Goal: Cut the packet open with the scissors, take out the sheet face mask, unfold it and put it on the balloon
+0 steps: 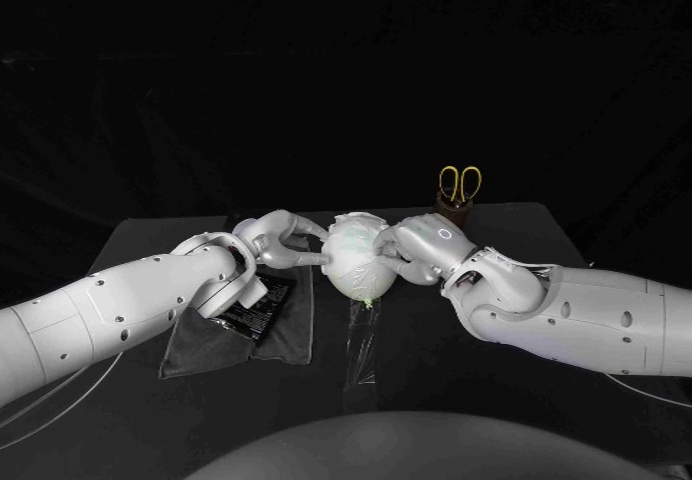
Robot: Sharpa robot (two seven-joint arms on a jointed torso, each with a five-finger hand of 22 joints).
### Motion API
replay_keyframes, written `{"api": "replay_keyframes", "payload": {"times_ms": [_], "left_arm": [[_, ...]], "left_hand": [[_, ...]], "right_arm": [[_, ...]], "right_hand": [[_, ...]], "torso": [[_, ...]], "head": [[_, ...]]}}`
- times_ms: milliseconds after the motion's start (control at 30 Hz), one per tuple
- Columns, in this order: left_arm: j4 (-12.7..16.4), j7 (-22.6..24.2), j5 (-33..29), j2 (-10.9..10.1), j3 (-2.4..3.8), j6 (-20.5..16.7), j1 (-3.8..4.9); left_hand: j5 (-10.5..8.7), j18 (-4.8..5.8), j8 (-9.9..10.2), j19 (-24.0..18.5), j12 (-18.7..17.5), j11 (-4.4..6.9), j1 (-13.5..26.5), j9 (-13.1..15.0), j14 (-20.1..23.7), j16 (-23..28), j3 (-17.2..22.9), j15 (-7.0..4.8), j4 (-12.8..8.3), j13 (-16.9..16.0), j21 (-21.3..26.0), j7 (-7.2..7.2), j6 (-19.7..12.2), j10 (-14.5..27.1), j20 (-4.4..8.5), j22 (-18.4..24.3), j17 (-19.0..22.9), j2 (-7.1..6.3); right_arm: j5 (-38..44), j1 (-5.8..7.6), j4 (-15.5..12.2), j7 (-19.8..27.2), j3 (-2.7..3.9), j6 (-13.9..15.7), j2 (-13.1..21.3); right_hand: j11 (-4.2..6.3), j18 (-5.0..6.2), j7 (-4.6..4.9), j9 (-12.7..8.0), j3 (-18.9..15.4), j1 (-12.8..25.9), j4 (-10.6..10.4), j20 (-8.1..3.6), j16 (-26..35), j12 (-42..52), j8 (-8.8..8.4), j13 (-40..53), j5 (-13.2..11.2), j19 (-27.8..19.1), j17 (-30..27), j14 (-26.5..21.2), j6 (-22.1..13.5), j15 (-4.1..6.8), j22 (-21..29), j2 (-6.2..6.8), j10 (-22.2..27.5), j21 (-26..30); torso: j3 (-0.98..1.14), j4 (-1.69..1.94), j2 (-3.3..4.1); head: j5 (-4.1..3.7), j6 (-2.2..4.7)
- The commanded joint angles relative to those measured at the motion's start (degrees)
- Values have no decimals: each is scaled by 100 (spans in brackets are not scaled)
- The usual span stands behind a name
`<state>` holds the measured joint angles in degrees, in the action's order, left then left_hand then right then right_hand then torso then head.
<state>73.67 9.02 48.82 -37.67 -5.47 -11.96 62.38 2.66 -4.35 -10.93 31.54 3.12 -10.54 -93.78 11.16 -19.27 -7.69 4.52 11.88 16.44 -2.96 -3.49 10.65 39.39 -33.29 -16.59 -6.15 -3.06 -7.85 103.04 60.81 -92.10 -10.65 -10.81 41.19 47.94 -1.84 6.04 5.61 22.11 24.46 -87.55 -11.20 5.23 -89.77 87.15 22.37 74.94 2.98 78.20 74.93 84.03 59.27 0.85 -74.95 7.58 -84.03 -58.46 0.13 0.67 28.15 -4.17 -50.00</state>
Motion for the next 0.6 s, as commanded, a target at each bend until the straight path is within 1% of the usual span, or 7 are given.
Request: {"api": "replay_keyframes", "payload": {"times_ms": [33, 267, 433, 533, 600], "left_arm": [[15, 41, -31, 9, 4, 74, 5], [14, 38, -31, 4, 4, 75, 5], [14, 37, -32, 0, 4, 74, 5], [11, 37, -32, -1, 4, 71, 5], [8, 37, -32, 0, 4, 71, 5]], "left_hand": [[8, 60, 25, -27, -29, -13, -18, 7, 13, 39, -15, 14, 5, 7, 5, 187, -26, 46, -8, 12, 2, 51], [8, 60, 25, -27, -29, -13, -18, 7, 13, 39, -15, 14, 5, 7, 5, 187, -26, 46, -8, 12, 2, 51], [8, 60, 25, -27, -29, -13, -18, 7, 13, 39, -15, 14, 5, 7, 5, 187, -26, 46, -8, 12, 2, 51], [8, 61, 27, -45, -29, -14, -16, 6, 16, 42, -15, 14, 7, 7, 7, 189, -30, 46, -8, 17, 3, 51], [8, 61, 27, -57, -29, -14, -16, 6, 16, 42, -15, 15, 7, 7, 9, 189, -29, 47, -8, 20, 3, 51]], "right_arm": [[140, -7, -6, 71, 1, 13, 5], [96, -8, -164, 281, 1, 23, 151], [18, -8, -343, 418, 1, -5, 331], [-15, -8, -452, 481, 1, -64, 437], [-35, -11, -514, 515, 0, -153, 500]], "right_hand": [[40, -59, -26, 33, 10, 25, 40, -30, -23, 48, 46, 1278, -21, 28, 1507, 597, 20, 61, -799, -74, -384, -58], [71, -71, -60, 72, 31, 64, 27, -60, -23, 92, 119, 1320, -21, 55, 1507, 597, 1, 90, -813, -98, -426, -133], [92, -82, -84, 105, 50, 107, -1, -80, -23, 101, 172, 1329, -21, 75, 1507, 597, -45, 110, -825, -122, -435, -192], [98, -83, -90, 114, 55, 118, -8, -85, -23, 103, 187, 1331, -21, 78, 1507, 597, -58, 115, -827, -126, -438, -202], [104, -81, -97, 126, 59, 132, -19, -91, -23, 103, 207, 1332, -21, 70, 1507, 597, -72, 121, -822, -130, -438, -185]], "torso": [[1, -5, -2], [2, -7, 0], [5, -8, -1], [7, -10, -3], [6, -15, -5]], "head": [[3, 0], [5, 0], [-8, 0], [-23, 0], [-34, 0]]}}
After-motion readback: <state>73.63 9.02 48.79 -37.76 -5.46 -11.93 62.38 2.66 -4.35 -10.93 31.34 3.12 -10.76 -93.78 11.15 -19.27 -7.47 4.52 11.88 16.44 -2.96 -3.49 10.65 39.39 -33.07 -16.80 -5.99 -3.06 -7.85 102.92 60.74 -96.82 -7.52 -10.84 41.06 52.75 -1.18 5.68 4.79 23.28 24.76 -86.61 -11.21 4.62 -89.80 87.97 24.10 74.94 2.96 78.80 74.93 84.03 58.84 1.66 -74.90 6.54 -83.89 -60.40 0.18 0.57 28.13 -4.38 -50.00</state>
